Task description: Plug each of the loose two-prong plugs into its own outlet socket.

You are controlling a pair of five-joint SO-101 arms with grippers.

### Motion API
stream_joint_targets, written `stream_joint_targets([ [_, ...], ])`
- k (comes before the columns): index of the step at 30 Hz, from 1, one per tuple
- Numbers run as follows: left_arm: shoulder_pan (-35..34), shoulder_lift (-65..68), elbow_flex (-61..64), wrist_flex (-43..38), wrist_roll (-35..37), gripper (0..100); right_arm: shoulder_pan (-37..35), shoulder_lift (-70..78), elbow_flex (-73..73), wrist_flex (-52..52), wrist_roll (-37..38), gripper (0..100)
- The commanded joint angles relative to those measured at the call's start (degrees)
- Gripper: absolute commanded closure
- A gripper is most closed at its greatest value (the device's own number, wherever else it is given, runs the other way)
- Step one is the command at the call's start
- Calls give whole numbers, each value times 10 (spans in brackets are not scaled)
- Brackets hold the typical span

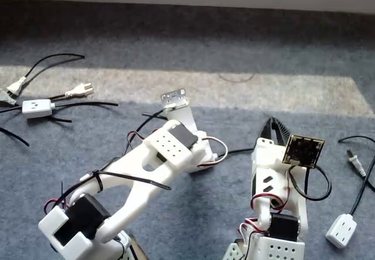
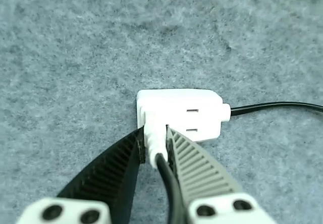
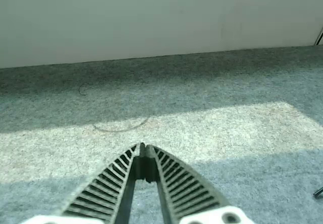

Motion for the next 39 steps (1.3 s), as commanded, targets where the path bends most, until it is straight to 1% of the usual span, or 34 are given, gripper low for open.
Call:
stream_joint_targets([
  [1,2,-4,-30,-15,-86,993,7,-2,88,1,-4,991],
  [7,-17,-4,-65,-14,-196,989,7,-2,88,1,-4,991],
  [9,-22,-4,-88,18,-236,942,7,-2,88,1,-4,991],
  [11,-28,-4,-124,74,-262,849,7,-2,88,1,-4,991],
  [13,-33,0,-160,129,-264,757,7,-2,88,1,-5,991],
  [15,-41,1,-186,169,-264,698,7,-2,88,1,-5,991],
  [17,-52,1,-205,185,-264,690,7,-1,88,1,-5,991],
  [24,-109,-4,-255,188,-266,708,7,2,88,1,-4,986],
  [28,-187,-4,-328,190,-266,708,4,2,88,1,-5,982],
  [32,-263,-4,-385,196,-264,708,3,3,87,1,-18,915],
  [34,-295,-4,-400,218,-263,708,3,3,86,1,-40,880],
  [36,-337,-4,-404,238,-261,708,3,3,86,1,-42,860],
  [37,-364,-4,-400,243,-249,708,3,3,86,1,-42,857],
  [39,-418,2,-400,243,-195,708,3,3,86,1,-42,857],
])
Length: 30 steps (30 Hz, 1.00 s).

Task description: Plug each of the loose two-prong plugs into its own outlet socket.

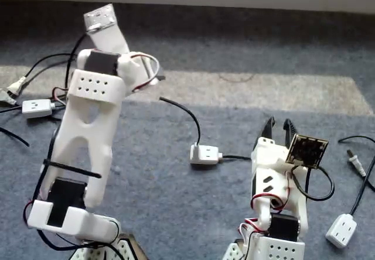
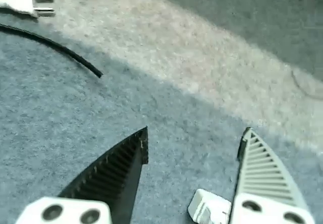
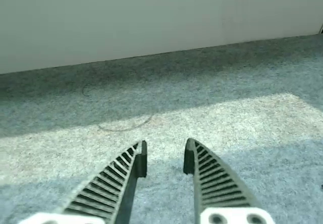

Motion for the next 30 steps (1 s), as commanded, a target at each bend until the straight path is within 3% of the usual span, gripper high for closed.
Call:
stream_joint_targets([
  [1,-120,-2,-16,14,91,708,3,3,86,1,-9,857],
  [5,-187,-3,28,16,135,708,3,3,85,2,-9,854],
  [11,-223,-3,167,8,134,708,-21,3,64,43,4,854],
  [20,-234,-4,290,-117,129,708,-121,4,-25,145,12,851],
  [23,-231,-3,311,-164,129,708,-147,13,-52,164,12,805],
  [30,-226,-3,323,-194,130,709,-157,255,-197,167,12,786],
])
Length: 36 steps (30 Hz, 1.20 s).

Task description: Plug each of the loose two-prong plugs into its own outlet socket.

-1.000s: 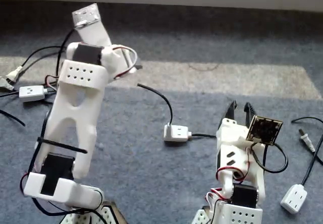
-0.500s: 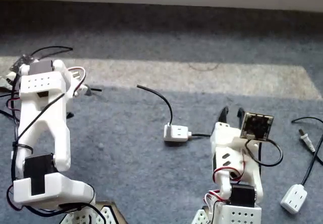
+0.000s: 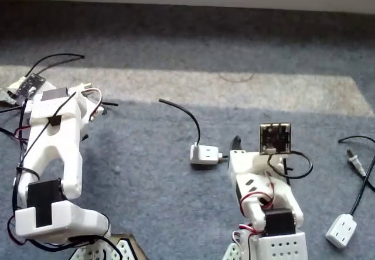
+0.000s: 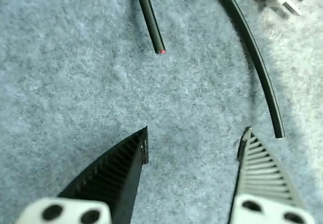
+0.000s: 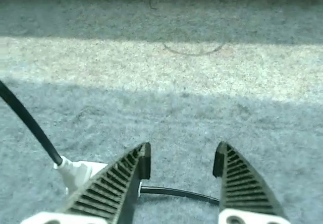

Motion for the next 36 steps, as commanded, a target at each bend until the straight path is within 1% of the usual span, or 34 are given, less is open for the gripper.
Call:
stream_joint_targets([
  [1,7,-7,1,-11,2,709,-7,167,-115,3,4,786],
  [4,7,-7,1,-11,2,709,-7,284,-187,3,4,786],
  [7,7,-8,1,-11,2,709,-9,368,-255,3,7,786],
  [8,7,-8,1,-13,2,709,-9,391,-277,4,16,786],
  [9,7,-8,1,-13,2,709,-13,410,-298,5,40,786],
  [11,7,-8,1,-13,2,709,-31,446,-334,17,120,786],
  [16,7,-8,0,-14,1,709,-89,490,-370,65,364,786],
  [19,21,-10,-2,-15,1,709,-121,506,-371,104,478,786],
  [21,26,-11,-1,-15,1,709,-145,524,-371,156,553,786],
  [23,27,-11,-1,-15,1,709,-159,550,-373,207,611,786],
  [25,28,-11,-1,-15,1,709,-161,582,-375,225,637,786],
  [29,28,-11,-1,-15,1,709,-160,654,-396,227,669,786],
  [36,29,-11,-4,-15,1,709,-160,777,-499,228,672,786],
])
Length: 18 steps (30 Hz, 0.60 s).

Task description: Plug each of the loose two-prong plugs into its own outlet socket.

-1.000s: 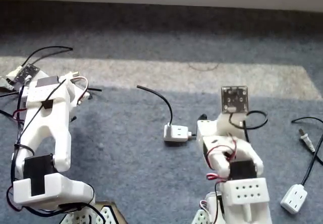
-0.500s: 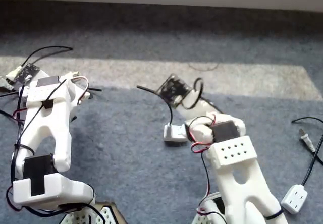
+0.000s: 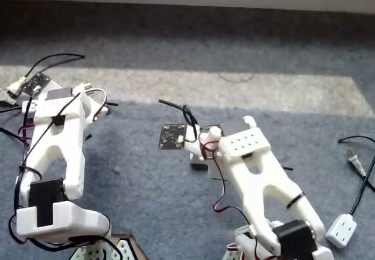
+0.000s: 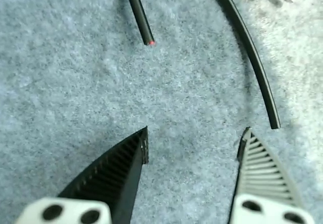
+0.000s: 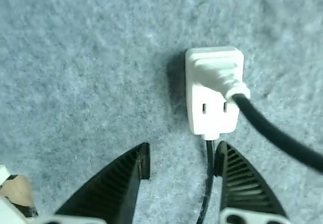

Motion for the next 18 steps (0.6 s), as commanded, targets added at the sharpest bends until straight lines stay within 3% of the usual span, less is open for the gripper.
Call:
stream_joint_targets([
  [1,13,-11,-7,-11,1,709,-7,36,-65,7,8,786],
  [18,13,-11,-7,-11,1,709,-31,273,-201,6,27,786],
])
